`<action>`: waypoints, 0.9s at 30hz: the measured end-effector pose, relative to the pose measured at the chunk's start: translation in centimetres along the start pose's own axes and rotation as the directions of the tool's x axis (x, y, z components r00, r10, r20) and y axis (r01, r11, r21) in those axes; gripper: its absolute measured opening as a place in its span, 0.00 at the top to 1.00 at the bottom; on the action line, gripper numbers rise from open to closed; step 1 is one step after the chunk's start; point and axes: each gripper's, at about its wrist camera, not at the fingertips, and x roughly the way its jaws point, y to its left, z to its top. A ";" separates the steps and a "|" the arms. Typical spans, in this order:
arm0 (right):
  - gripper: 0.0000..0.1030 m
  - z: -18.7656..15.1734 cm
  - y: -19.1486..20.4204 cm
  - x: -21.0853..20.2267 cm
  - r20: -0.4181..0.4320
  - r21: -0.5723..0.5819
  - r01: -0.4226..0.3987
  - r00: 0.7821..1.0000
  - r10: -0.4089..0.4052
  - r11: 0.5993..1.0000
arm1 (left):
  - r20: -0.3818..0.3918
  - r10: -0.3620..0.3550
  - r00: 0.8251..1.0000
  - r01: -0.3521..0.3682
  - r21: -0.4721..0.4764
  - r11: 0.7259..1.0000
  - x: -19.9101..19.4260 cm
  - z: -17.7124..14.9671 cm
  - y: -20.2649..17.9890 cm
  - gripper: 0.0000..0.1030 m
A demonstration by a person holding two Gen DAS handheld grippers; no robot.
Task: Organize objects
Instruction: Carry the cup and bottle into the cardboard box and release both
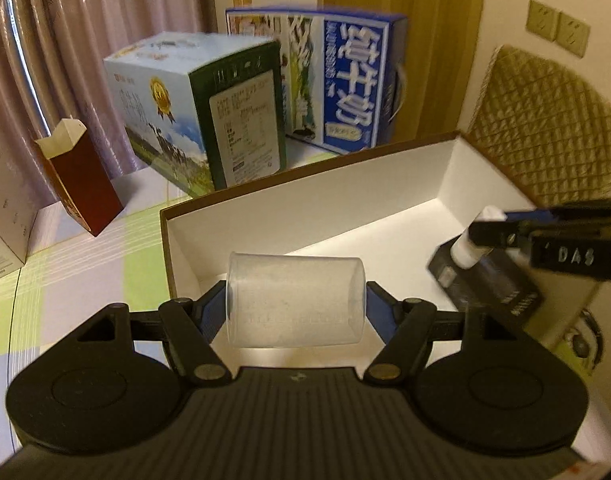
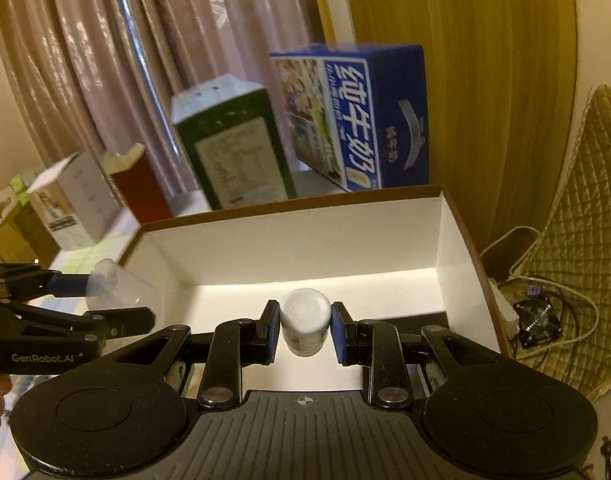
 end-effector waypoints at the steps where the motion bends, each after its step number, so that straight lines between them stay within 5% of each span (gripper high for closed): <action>1: 0.77 0.3 -0.4 0.6 -0.006 0.003 0.010 1.000 -0.010 1.000 | -0.012 0.002 1.000 -0.002 0.002 1.000 0.9 0.3 0.1 0.33; 10: 0.77 2.2 -4.3 5.7 -0.063 0.007 0.136 0.989 -0.135 0.991 | -0.079 0.038 0.996 -0.036 0.031 0.999 5.6 1.1 0.5 0.33; 19: 0.73 2.4 -4.6 6.6 -0.062 0.003 0.129 0.990 -0.128 0.992 | -0.107 0.056 0.993 -0.049 0.067 0.997 7.6 1.2 0.3 0.33; 25: 0.49 2.4 -3.5 5.8 -0.040 -0.017 0.081 0.996 -0.081 0.997 | -0.093 0.066 0.993 -0.061 0.062 0.996 7.5 1.5 0.3 0.23; 27: 0.27 2.3 -2.9 5.4 -0.020 -0.040 0.083 0.996 -0.084 0.996 | -0.087 0.062 0.994 -0.057 0.057 0.997 7.3 1.7 0.4 0.21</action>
